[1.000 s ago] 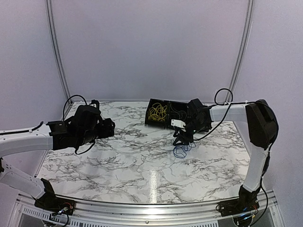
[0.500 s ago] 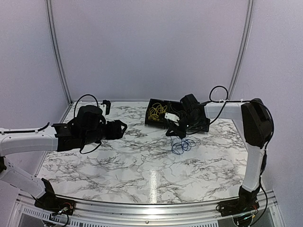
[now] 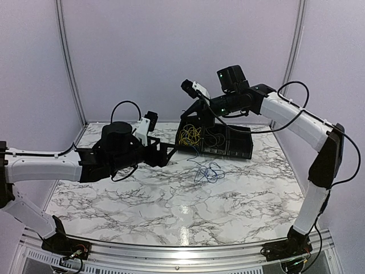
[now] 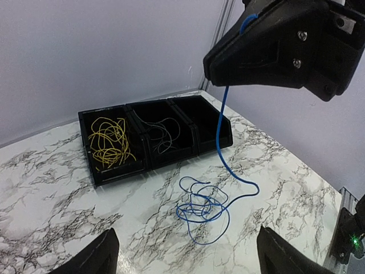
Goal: Untangle the cables
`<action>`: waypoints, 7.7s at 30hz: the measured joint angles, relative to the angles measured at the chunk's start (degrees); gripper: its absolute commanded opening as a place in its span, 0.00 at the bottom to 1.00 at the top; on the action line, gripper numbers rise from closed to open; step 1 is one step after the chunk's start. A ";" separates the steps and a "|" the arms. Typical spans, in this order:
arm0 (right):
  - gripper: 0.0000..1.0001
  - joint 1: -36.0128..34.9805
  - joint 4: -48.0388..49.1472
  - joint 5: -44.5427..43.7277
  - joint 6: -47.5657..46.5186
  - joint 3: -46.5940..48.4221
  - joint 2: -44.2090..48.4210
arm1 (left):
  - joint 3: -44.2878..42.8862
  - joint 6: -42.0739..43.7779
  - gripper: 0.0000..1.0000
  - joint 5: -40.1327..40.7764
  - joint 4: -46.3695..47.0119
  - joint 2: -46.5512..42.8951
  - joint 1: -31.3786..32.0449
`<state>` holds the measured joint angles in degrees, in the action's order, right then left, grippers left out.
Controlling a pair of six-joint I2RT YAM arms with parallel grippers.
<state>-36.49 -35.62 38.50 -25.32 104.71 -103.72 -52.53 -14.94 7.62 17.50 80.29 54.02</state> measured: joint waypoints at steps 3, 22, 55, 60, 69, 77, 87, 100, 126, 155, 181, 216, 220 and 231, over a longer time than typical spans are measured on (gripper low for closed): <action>0.00 -0.31 -1.40 0.04 2.56 2.51 -0.33 | -0.87 0.87 0.87 -1.20 4.31 3.58 0.00; 0.00 -0.96 -3.58 3.37 13.40 27.93 0.98 | -13.55 -1.75 0.60 -3.54 28.63 34.95 1.07; 0.00 17.09 39.56 -15.04 13.46 10.64 20.55 | -0.48 -6.27 0.31 -7.08 21.31 29.00 0.83; 0.00 21.09 36.54 -16.35 10.73 -11.37 28.87 | 4.90 -2.84 0.29 -5.95 17.29 18.97 -0.02; 0.00 35.12 23.76 -14.82 2.32 -49.27 42.34 | 6.86 0.09 0.40 -4.48 10.36 13.68 -0.74; 0.00 37.73 16.17 -10.01 -5.14 -55.21 41.88 | 1.62 0.02 0.44 -4.17 8.72 15.67 -0.72; 0.08 37.75 13.35 -6.73 -7.82 -44.81 20.33 | -0.28 -0.26 0.45 -4.57 7.41 16.33 -0.72; 0.47 37.79 4.90 -13.57 -5.97 -38.10 4.31 | 0.92 -3.19 0.47 -2.78 6.95 15.56 -0.48; 0.00 38.01 2.05 -9.40 0.94 -36.11 2.67 | 0.83 -5.18 0.47 -2.19 6.16 15.63 0.11; 0.00 36.83 -0.35 -10.67 -7.69 -1.81 -8.11 | 0.68 -6.97 0.48 -0.44 4.15 14.62 0.46; 0.30 31.30 2.45 -14.01 -3.19 4.20 -24.87 | 3.26 -9.99 0.51 4.02 2.25 11.30 2.40; 0.47 5.79 -11.52 -2.45 -10.73 -11.30 -16.55 | 0.83 -15.58 0.55 3.43 -2.80 14.97 2.40; 0.47 5.09 -10.75 -2.40 -6.01 -11.47 -17.14 | 0.83 -16.46 0.55 3.45 -2.93 14.95 2.40; 0.54 4.79 -9.33 -1.05 0.90 -9.86 -23.12 | 0.83 -17.49 0.56 3.61 -4.20 14.95 2.40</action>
<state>-31.70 -44.95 37.45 -24.43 94.85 -126.85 -51.70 -32.42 11.22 13.30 95.24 56.42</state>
